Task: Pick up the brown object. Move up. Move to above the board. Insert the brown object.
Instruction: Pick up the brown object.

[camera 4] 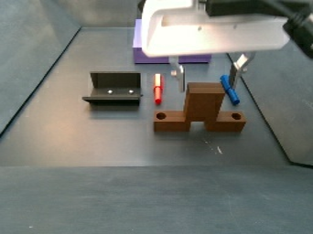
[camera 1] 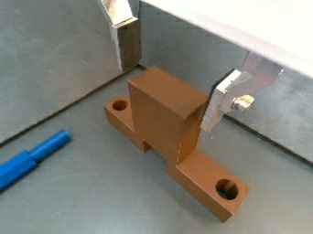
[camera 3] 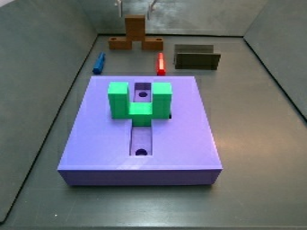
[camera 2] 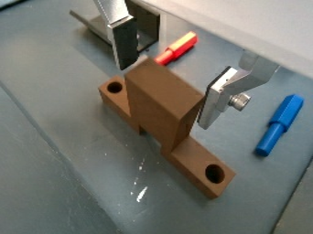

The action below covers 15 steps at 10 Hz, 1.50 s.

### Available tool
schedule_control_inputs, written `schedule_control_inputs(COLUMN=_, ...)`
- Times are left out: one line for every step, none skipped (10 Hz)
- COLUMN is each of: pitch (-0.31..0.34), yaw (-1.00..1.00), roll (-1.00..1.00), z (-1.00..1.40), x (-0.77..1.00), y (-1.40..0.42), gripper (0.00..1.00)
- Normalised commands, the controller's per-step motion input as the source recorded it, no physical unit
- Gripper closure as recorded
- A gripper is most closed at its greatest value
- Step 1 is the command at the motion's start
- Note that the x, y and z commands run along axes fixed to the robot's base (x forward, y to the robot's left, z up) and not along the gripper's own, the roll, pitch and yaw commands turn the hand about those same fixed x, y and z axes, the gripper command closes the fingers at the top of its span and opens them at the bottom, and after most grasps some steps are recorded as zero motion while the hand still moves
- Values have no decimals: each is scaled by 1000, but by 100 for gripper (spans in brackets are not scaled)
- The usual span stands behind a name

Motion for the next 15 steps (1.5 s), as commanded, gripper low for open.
schedule_control_inputs(pitch=-39, yaw=0, roll=-44, z=-377, x=0, y=23, gripper=0)
schedule_control_inputs(pitch=-20, yaw=0, roll=-31, z=-374, x=0, y=43, gripper=0)
schedule_control_inputs(pitch=-3, yaw=0, roll=-24, z=-360, x=0, y=40, gripper=0)
schedule_control_inputs(pitch=0, yaw=0, roll=-20, z=-360, x=0, y=40, gripper=0)
schedule_control_inputs(pitch=0, yaw=0, roll=-9, z=-314, x=0, y=11, gripper=0)
schedule_control_inputs(pitch=0, yaw=-34, roll=0, z=-163, x=0, y=-49, gripper=0)
schedule_control_inputs(pitch=0, yaw=-34, roll=0, z=-57, x=0, y=0, gripper=0)
schedule_control_inputs(pitch=0, yaw=0, roll=-9, z=0, x=0, y=0, gripper=0)
schedule_control_inputs(pitch=0, yaw=-66, roll=-16, z=106, x=0, y=0, gripper=0)
schedule_control_inputs(pitch=0, yaw=-149, roll=-73, z=243, x=0, y=0, gripper=0)
schedule_control_inputs(pitch=-10, yaw=-137, roll=-44, z=131, x=0, y=0, gripper=0)
schedule_control_inputs(pitch=-3, yaw=-83, roll=-14, z=26, x=0, y=0, gripper=0)
schedule_control_inputs(pitch=-1, yaw=-103, roll=0, z=0, x=0, y=0, gripper=0)
schedule_control_inputs(pitch=0, yaw=0, roll=0, z=0, x=0, y=0, gripper=0)
schedule_control_inputs(pitch=0, yaw=0, roll=0, z=0, x=0, y=0, gripper=100)
